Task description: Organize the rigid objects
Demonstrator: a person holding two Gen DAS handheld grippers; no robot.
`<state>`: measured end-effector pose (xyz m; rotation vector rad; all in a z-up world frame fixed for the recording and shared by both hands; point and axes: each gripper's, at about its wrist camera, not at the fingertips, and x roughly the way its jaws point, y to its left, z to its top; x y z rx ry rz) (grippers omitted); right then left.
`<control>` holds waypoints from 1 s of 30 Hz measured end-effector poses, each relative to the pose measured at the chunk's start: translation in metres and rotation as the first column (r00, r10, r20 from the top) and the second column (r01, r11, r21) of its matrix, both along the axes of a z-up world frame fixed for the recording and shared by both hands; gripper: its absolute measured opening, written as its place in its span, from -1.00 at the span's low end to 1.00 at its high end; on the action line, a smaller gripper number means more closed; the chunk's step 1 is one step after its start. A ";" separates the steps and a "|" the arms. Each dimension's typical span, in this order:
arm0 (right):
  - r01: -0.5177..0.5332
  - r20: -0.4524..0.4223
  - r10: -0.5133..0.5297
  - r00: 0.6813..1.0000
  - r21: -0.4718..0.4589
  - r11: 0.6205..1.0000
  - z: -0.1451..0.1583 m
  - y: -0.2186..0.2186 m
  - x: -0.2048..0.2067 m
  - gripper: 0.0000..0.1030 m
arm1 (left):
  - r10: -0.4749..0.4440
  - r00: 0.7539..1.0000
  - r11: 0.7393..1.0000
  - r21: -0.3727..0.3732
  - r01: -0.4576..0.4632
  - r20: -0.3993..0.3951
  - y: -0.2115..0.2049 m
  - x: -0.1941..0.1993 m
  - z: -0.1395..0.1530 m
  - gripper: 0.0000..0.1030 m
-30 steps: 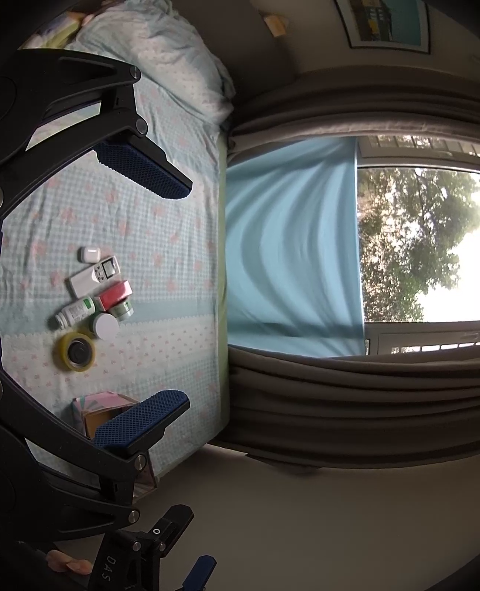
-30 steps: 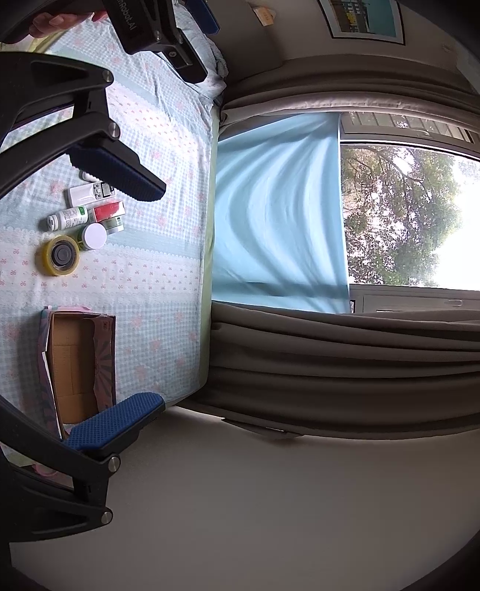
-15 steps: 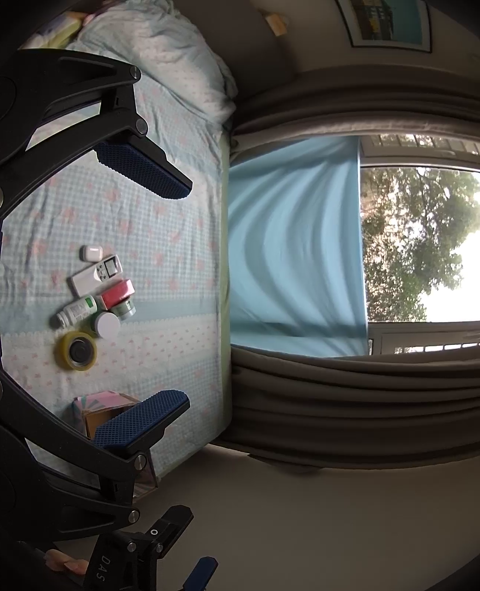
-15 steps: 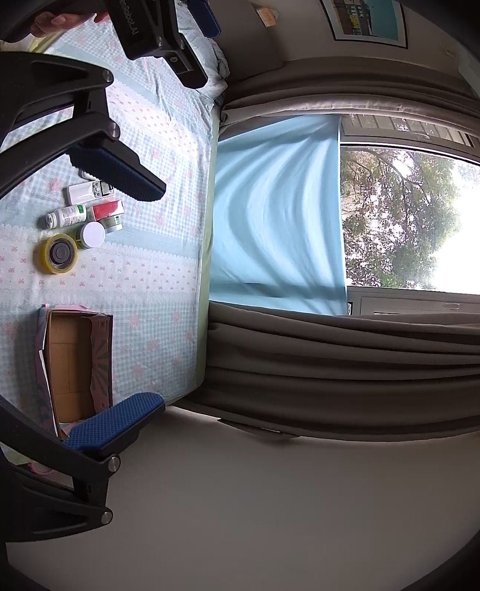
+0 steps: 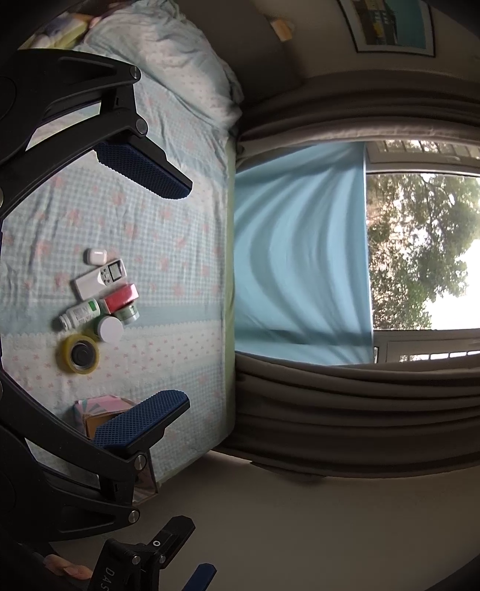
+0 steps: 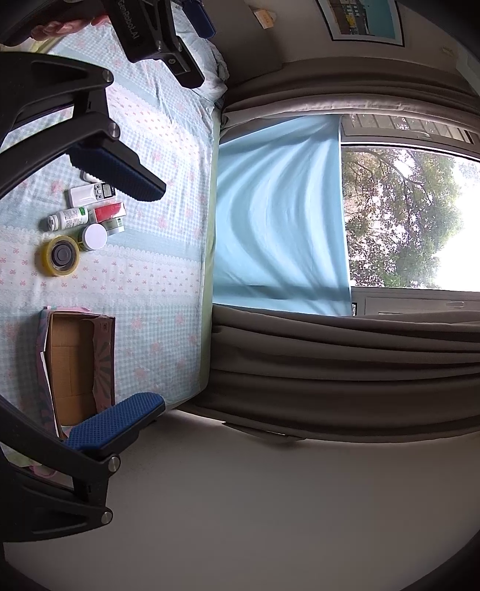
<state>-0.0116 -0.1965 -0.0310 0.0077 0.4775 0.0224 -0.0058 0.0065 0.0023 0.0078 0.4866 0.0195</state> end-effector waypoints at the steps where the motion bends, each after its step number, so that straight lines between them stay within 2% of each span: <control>1: -0.003 -0.008 0.003 1.000 0.002 1.000 -0.002 0.000 0.002 1.00 | 0.012 1.000 1.000 0.004 -0.012 -0.011 0.002 0.002 -0.003 0.99; 8: -0.025 -0.102 0.026 0.994 0.011 1.000 -0.031 0.000 0.025 1.00 | 0.065 0.986 0.997 0.046 -0.058 -0.152 0.024 0.025 -0.039 0.99; 14: 0.009 -0.206 -0.001 0.979 0.035 0.999 -0.071 0.014 0.048 1.00 | 0.041 0.954 0.998 0.049 -0.027 -0.297 0.055 0.061 -0.091 0.99; 17: 0.037 -0.267 -0.029 0.963 0.026 0.999 -0.099 0.028 0.060 1.00 | 0.021 0.928 0.998 0.057 0.000 -0.373 0.071 0.086 -0.126 0.99; 22: 0.107 -0.372 -0.083 0.925 0.046 0.993 -0.151 0.051 0.078 1.00 | -0.019 0.877 0.999 0.022 0.034 -0.481 0.097 0.131 -0.186 0.99; 30: 0.252 -0.521 -0.161 0.838 0.107 0.962 -0.241 0.079 0.108 1.00 | -0.063 0.788 0.998 -0.049 0.041 -0.612 0.107 0.204 -0.287 0.99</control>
